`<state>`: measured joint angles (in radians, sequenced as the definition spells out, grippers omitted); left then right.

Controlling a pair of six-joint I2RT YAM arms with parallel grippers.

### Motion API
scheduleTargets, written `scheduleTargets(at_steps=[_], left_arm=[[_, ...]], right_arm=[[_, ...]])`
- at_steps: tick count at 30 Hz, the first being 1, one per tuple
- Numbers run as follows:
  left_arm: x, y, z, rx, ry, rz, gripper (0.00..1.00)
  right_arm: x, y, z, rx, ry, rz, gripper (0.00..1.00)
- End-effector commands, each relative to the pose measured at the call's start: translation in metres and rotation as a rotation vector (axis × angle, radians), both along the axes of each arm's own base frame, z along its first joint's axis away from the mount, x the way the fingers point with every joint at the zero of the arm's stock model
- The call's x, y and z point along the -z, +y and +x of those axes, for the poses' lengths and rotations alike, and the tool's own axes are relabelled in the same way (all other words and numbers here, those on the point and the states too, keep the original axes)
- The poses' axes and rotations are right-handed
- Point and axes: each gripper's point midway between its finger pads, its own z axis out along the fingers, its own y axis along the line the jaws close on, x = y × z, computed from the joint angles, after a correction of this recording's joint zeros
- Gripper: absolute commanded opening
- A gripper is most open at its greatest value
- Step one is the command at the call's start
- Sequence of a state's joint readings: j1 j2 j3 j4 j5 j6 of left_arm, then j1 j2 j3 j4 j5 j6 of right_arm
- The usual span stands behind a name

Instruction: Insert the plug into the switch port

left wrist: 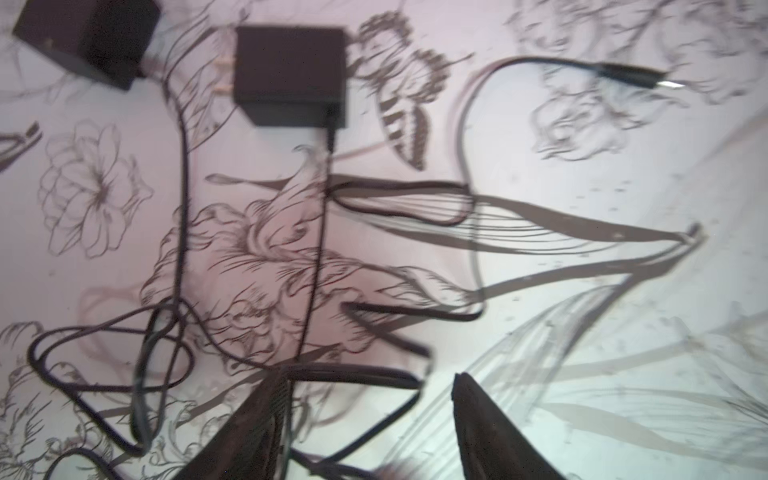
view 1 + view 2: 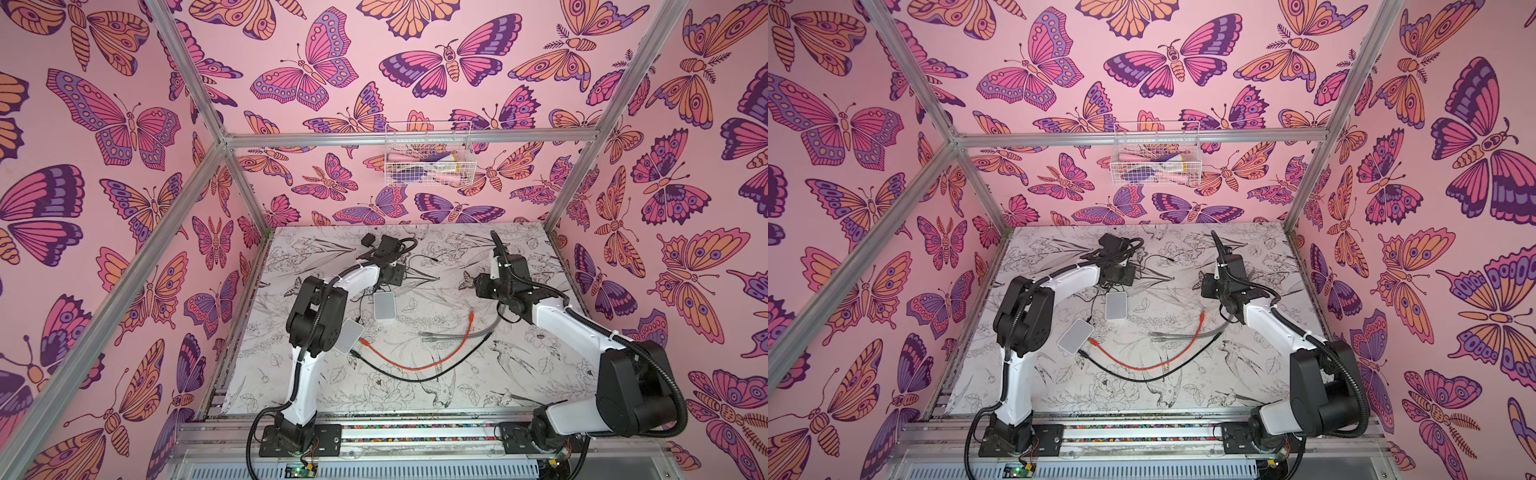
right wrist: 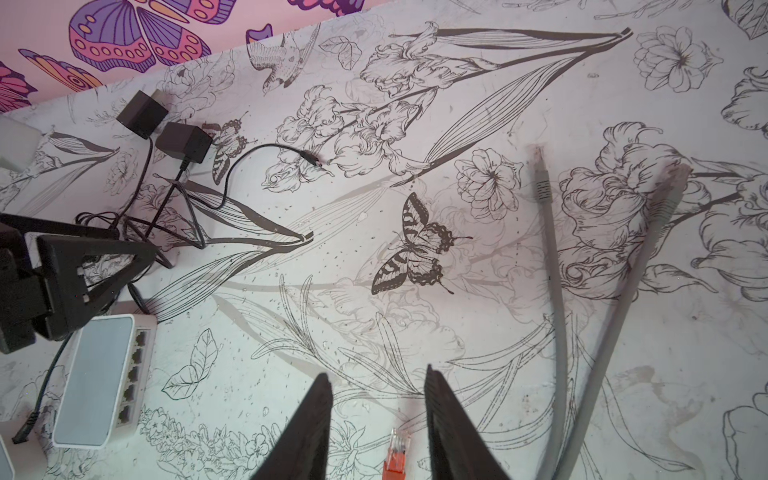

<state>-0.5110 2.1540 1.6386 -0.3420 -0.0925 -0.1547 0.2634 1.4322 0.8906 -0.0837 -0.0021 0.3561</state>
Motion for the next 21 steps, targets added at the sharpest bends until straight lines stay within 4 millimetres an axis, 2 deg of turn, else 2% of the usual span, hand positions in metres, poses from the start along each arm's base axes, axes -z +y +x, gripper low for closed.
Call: scheduleTargets(at_steps=[1,6,10,13,21], left_arm=[[-0.045,-0.027,0.011,0.064,-0.112,-0.029,0.66],[-0.047,-0.056,0.030,0.126,-0.123,-0.061,0.66],[-0.031,-0.068,0.049,0.131,-0.090,-0.033,0.67],[-0.014,-0.066,0.063,0.115,-0.056,0.009,0.67],[0.002,-0.058,0.079,0.088,-0.024,-0.010,0.66]], right_arm=[[-0.006,0.000,0.002,0.009,-0.022,0.021,0.39],[-0.004,0.001,0.001,-0.003,-0.022,0.019,0.39],[-0.004,0.002,0.001,-0.013,-0.021,0.017,0.39],[-0.006,0.002,0.000,-0.022,-0.024,0.013,0.39],[-0.008,0.001,-0.001,-0.023,-0.030,0.004,0.39]])
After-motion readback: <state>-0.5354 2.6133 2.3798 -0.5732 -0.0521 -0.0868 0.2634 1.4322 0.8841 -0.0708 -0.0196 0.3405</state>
